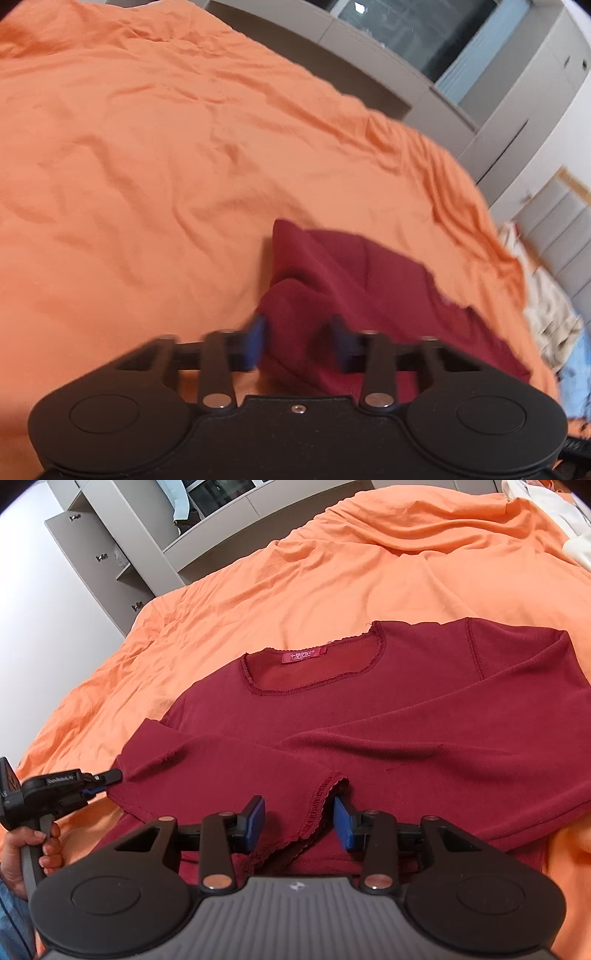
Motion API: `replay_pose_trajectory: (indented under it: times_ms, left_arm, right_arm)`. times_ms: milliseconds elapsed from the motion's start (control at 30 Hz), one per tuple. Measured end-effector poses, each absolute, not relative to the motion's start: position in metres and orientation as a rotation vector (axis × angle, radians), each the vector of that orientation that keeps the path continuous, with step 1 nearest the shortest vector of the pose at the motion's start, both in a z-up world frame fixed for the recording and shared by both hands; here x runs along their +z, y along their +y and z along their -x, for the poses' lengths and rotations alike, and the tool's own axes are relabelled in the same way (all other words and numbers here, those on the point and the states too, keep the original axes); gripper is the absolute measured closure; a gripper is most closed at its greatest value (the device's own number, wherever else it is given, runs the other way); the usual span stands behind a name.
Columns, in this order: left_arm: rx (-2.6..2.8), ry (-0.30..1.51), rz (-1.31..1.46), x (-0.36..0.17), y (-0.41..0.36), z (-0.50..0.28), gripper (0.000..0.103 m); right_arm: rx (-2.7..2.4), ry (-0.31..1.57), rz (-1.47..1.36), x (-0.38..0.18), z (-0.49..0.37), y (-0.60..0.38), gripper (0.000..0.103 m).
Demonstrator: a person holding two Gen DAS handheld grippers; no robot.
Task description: Fold small clothes
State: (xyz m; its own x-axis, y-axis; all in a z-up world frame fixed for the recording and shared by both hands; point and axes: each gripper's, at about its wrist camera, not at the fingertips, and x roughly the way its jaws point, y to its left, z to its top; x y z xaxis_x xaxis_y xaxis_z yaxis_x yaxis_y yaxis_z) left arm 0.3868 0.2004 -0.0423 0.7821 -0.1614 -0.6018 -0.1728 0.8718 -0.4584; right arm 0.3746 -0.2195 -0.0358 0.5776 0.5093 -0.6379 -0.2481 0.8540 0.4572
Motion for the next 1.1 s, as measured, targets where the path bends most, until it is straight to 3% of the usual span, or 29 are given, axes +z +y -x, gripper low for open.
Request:
replay_pose_trajectory:
  times_ms: [33,100,267,467,567,633,733,833,1100]
  left_arm:
    - [0.022,0.695,0.514,-0.043,0.199,-0.387,0.089]
    - [0.034,0.687,0.516,-0.040,0.197,-0.385,0.093]
    - [0.191,0.645,0.577,-0.027,0.196,-0.368,0.095]
    - [0.226,0.731,0.720,-0.056,0.215,-0.369,0.094]
    - [0.224,0.724,0.711,-0.054,0.214,-0.368,0.083]
    - [0.234,0.711,0.698,-0.050,0.212,-0.367,0.059]
    - [0.226,0.674,0.675,-0.044,0.210,-0.369,0.045]
    - [0.216,0.633,0.600,-0.037,0.206,-0.378,0.040]
    - [0.297,0.750,0.509,-0.059,0.211,-0.405,0.041]
  right_arm:
    - [0.453,0.845,-0.330,-0.036,-0.375,-0.219,0.057]
    - [0.452,0.842,-0.318,-0.036,-0.373,-0.218,0.057]
    - [0.451,0.842,-0.293,-0.036,-0.372,-0.216,0.057]
    - [0.450,0.843,-0.272,-0.037,-0.371,-0.216,0.057]
    - [0.449,0.844,-0.261,-0.038,-0.371,-0.215,0.057]
    - [0.450,0.843,-0.255,-0.038,-0.370,-0.215,0.056]
    - [0.453,0.841,-0.250,-0.038,-0.369,-0.214,0.055]
    - [0.456,0.840,-0.246,-0.039,-0.369,-0.214,0.054]
    - [0.465,0.835,-0.236,-0.039,-0.367,-0.214,0.051]
